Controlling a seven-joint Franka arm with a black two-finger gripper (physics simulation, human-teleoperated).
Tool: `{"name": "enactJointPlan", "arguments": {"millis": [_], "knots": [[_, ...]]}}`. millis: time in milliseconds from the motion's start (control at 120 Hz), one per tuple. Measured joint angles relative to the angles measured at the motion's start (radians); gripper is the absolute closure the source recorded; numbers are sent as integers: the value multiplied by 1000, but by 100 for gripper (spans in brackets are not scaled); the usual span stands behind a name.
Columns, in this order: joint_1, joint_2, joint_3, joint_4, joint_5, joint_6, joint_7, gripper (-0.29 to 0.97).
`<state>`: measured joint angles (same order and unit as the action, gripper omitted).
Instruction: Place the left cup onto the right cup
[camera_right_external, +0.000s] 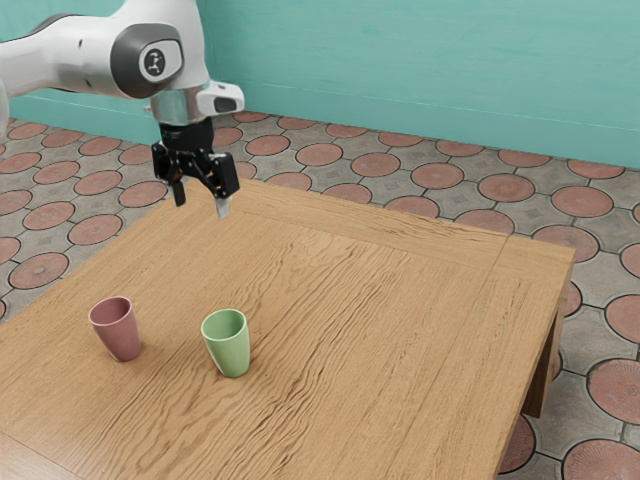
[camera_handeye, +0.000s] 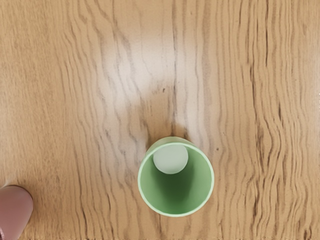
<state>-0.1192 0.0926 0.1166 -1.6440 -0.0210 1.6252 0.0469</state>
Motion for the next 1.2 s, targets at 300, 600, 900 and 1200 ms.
{"name": "enactJointPlan", "arguments": {"millis": [300, 600, 900, 1200], "knots": [[0, 2, 1, -11, 10, -15, -24, 0], [12, 12, 4, -125, 24, 46, -39, 0], [16, 18, 10, -262, 27, 201, -49, 0], [42, 33, 11, -354, 25, 300, -58, 0]]}}
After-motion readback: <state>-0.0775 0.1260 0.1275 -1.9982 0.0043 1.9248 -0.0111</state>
